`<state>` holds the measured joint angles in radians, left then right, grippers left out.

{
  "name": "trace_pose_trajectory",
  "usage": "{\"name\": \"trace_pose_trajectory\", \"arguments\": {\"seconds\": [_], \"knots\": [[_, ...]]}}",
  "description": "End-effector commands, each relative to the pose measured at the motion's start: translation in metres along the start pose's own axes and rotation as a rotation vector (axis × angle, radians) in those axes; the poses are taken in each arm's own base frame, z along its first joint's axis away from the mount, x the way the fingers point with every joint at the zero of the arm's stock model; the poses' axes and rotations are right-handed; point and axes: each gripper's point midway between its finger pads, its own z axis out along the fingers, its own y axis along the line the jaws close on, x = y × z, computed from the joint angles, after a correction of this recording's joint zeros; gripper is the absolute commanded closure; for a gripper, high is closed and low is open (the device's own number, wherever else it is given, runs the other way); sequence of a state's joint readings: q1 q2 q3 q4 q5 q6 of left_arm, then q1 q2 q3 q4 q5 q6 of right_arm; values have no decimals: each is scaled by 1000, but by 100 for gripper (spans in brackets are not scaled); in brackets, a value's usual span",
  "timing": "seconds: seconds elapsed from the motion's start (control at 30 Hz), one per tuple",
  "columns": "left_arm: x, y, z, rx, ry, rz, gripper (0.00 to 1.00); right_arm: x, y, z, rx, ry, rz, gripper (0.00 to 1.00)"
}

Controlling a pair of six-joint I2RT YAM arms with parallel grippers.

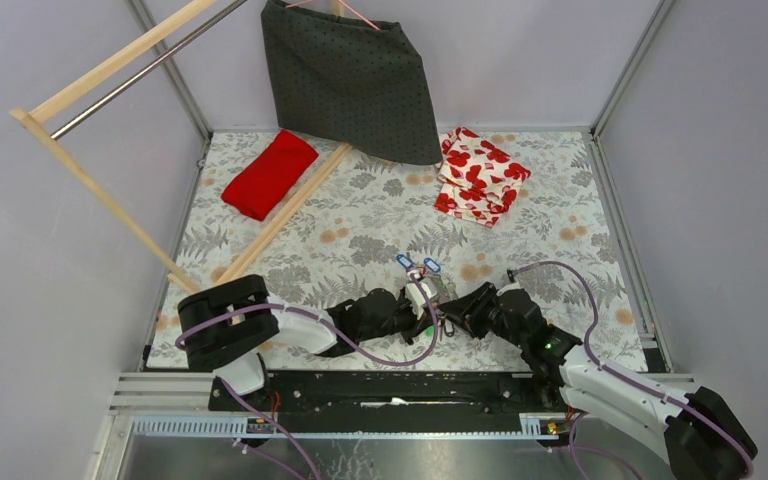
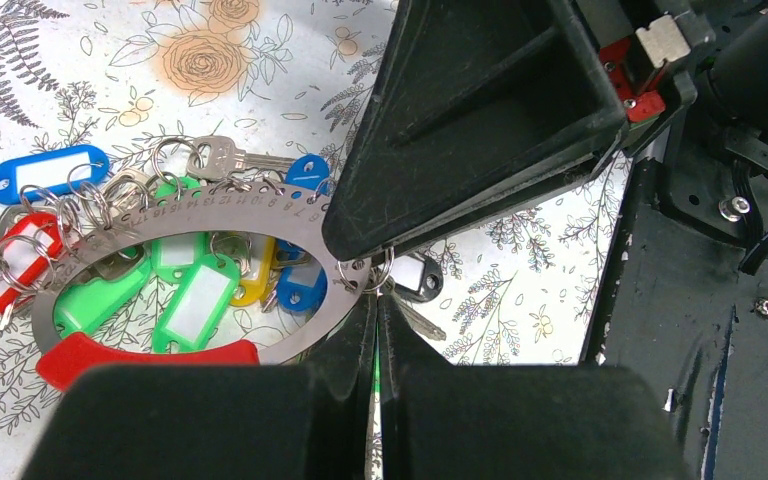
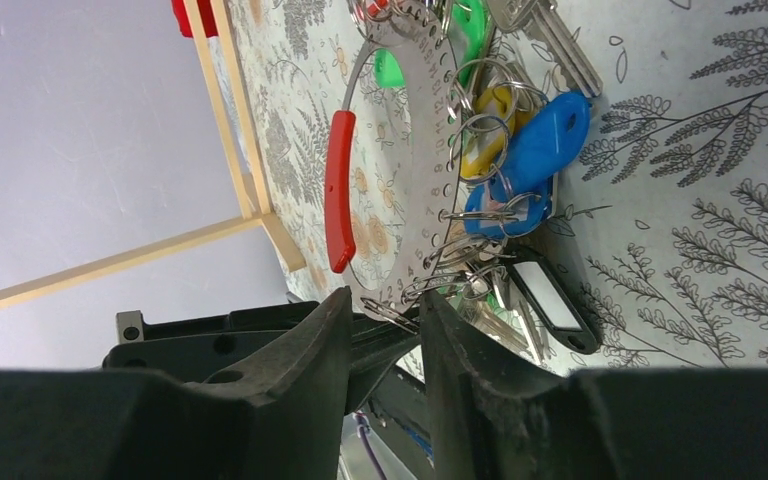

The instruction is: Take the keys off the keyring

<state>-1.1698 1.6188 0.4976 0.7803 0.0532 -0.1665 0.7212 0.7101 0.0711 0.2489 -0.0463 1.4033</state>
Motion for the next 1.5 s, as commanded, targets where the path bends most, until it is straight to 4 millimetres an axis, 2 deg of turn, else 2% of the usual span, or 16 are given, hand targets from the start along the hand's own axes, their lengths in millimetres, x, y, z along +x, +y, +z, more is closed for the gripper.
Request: {"name": "trace_pose_trajectory", "arguments": {"seconds": [0.0, 0.3, 0.63, 0.77, 0.93, 1.23, 1.47], "knots": [[-25, -4, 7, 17, -78, -6, 100, 0, 10, -1, -19, -6, -6, 64], [-25, -4, 7, 16, -76, -7, 100, 4, 8, 0, 4, 17, -45, 68], [-24, -3, 8, 14, -75, -8, 100, 7, 6, -1, 15, 27, -62, 79], [-24, -3, 9, 13, -72, -8, 100, 8, 6, -1, 19, 35, -64, 86], [-24, -2, 9, 7, -71, -6, 100, 10, 4, -1, 32, 48, -77, 99], [-22, 4, 4, -17, -65, 13, 100, 18, -10, -3, 80, 98, -129, 100], [-21, 9, 1, -27, -59, 21, 100, 30, -9, -5, 29, 167, -182, 100]]}}
